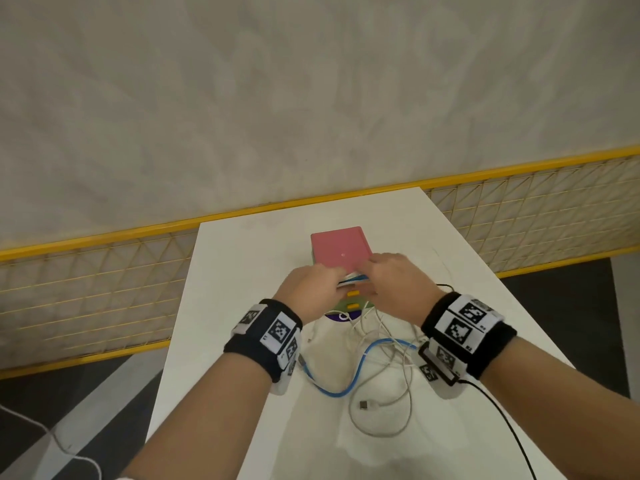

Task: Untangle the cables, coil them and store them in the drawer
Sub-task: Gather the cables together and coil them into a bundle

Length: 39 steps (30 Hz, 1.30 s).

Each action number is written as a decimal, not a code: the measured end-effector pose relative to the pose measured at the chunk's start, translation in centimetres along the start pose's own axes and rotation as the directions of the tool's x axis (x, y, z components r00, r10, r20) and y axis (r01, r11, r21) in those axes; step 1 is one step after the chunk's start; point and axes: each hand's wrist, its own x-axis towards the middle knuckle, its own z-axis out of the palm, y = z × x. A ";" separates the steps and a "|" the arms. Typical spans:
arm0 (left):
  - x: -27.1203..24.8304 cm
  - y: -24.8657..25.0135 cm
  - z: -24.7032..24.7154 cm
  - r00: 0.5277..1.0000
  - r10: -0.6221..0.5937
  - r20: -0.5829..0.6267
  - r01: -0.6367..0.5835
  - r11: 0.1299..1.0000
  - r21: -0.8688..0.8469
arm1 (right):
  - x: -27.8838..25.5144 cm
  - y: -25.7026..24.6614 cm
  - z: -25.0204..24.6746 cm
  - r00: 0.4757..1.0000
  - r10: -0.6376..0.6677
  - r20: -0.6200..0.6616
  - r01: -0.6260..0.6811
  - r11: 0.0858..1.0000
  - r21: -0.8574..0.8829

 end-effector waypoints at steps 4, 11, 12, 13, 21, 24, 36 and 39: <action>0.2 0.4 -1.6 0.998 0.043 0.045 -0.028 0.956 -0.292 | 0.0 -1.3 0.2 0.995 0.100 0.015 -0.101 0.971 0.218; -0.2 0.5 -3.2 0.971 -0.044 -0.233 -0.117 0.767 -0.631 | 0.3 -1.3 -0.2 0.939 0.334 0.079 -0.309 0.720 0.622; 0.1 0.8 -3.0 0.961 -0.059 -0.271 -0.133 0.761 -0.636 | 0.4 -1.8 -0.5 0.947 0.310 0.084 -0.289 0.707 0.646; 0.2 1.2 -3.0 0.952 -0.074 -0.296 -0.141 0.754 -0.642 | 0.5 -2.3 -0.8 0.956 0.282 0.081 -0.261 0.692 0.673; -0.1 1.6 -3.6 0.944 -0.071 -0.321 -0.200 0.649 -0.734 | 0.7 -3.3 -1.9 0.972 0.225 0.061 -0.174 0.524 0.834; 0.1 1.6 -3.5 0.936 -0.030 -0.351 -0.228 0.707 -0.669 | 0.6 -3.3 -2.1 0.967 0.245 0.070 -0.187 0.495 0.848; 0.0 1.6 -3.2 0.920 0.102 -0.377 -0.336 0.701 -0.630 | 0.8 -3.0 -2.1 0.982 0.161 0.100 -0.159 0.414 0.896; -0.5 1.9 -3.5 0.948 0.030 -0.315 -0.260 0.644 -0.720 | 0.7 -3.3 -2.4 0.983 0.135 0.123 -0.165 0.374 0.913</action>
